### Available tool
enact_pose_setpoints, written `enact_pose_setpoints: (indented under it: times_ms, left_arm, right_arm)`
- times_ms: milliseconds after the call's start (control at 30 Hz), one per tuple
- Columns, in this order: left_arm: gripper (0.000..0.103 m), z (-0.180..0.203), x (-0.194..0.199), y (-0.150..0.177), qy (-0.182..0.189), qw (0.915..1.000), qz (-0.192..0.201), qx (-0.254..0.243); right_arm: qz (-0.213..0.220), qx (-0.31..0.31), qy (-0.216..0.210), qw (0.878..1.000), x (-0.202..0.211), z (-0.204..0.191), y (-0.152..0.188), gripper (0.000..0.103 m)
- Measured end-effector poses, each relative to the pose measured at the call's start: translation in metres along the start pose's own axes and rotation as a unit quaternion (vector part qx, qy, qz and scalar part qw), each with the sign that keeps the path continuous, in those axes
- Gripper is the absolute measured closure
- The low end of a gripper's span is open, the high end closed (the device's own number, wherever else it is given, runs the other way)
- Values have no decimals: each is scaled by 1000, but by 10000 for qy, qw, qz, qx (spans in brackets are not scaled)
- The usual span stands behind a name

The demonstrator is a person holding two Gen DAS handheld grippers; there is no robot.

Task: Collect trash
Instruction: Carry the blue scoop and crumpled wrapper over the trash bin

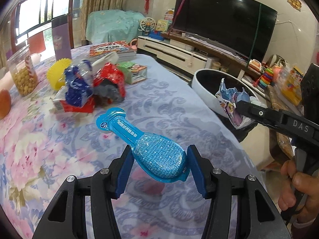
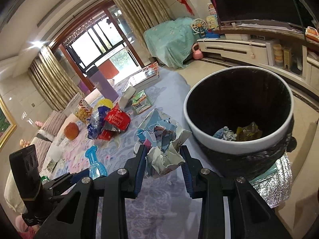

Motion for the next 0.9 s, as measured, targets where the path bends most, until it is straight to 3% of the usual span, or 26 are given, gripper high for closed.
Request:
enact_pose_setpoints:
  times_ms: [900]
  left_arm:
    - [50, 74, -46, -63, 459, 9964, 126, -706]
  right_arm:
    - [345, -223, 533, 9977, 30, 75, -45, 69]
Point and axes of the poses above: each gripper's, at about its wrist camera, not at the fingertips, and x roughly against the way its jaws point, z to its right, y to its underside, the point moved 9 cm from there along -x, roughly the way its jaws point
